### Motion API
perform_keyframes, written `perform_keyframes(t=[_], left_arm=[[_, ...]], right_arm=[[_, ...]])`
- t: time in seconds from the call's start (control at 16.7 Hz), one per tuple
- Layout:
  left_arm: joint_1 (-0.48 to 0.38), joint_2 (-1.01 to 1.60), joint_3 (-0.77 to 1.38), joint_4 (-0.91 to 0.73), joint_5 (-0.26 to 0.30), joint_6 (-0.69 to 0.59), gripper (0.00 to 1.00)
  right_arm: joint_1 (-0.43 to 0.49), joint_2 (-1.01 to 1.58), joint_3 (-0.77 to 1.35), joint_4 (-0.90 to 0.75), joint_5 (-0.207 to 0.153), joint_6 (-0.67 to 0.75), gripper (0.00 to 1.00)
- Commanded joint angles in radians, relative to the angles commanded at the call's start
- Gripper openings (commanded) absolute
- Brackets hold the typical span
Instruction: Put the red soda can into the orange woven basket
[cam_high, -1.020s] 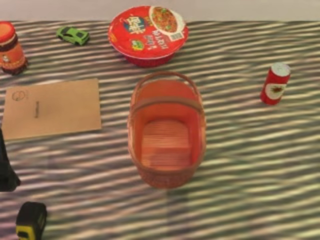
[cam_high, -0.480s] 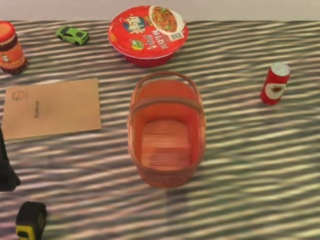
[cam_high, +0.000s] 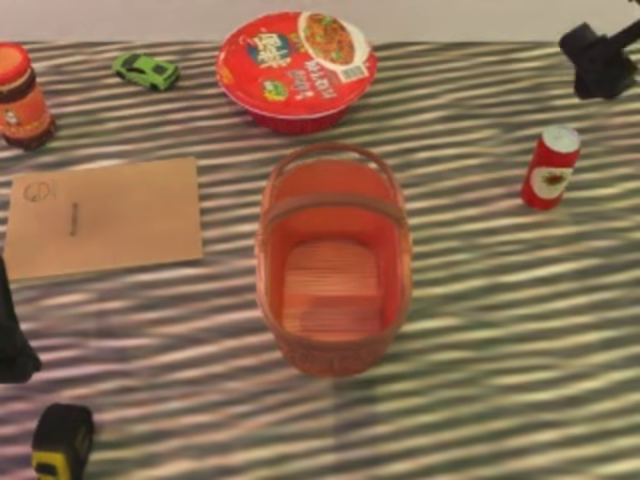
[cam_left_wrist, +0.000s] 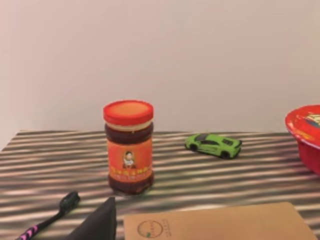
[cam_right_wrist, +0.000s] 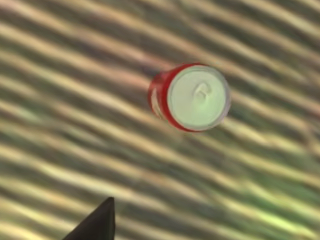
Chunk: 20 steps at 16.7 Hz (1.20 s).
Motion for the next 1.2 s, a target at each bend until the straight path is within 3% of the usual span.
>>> perform_keyframes(t=[0.3, 0.54, 1.02, 1.2], left_arm=[[0.000, 0.000, 0.000, 0.000, 0.000, 0.000, 1.00], [0.000, 0.000, 0.000, 0.000, 0.000, 0.000, 1.00], [0.000, 0.000, 0.000, 0.000, 0.000, 0.000, 1.00], [0.000, 0.000, 0.000, 0.000, 0.000, 0.000, 1.00]], right_arm=[[0.016, 0.389, 0.392, -0.228, 0.013, -0.085, 1.00], [0.022, 0.569, 0.573, -0.330, 0.019, -0.122, 1.00], [0.018, 0.603, 0.602, -0.344, 0.020, -0.129, 1.00], [0.022, 0.587, 0.529, -0.280, 0.020, -0.131, 1.00]])
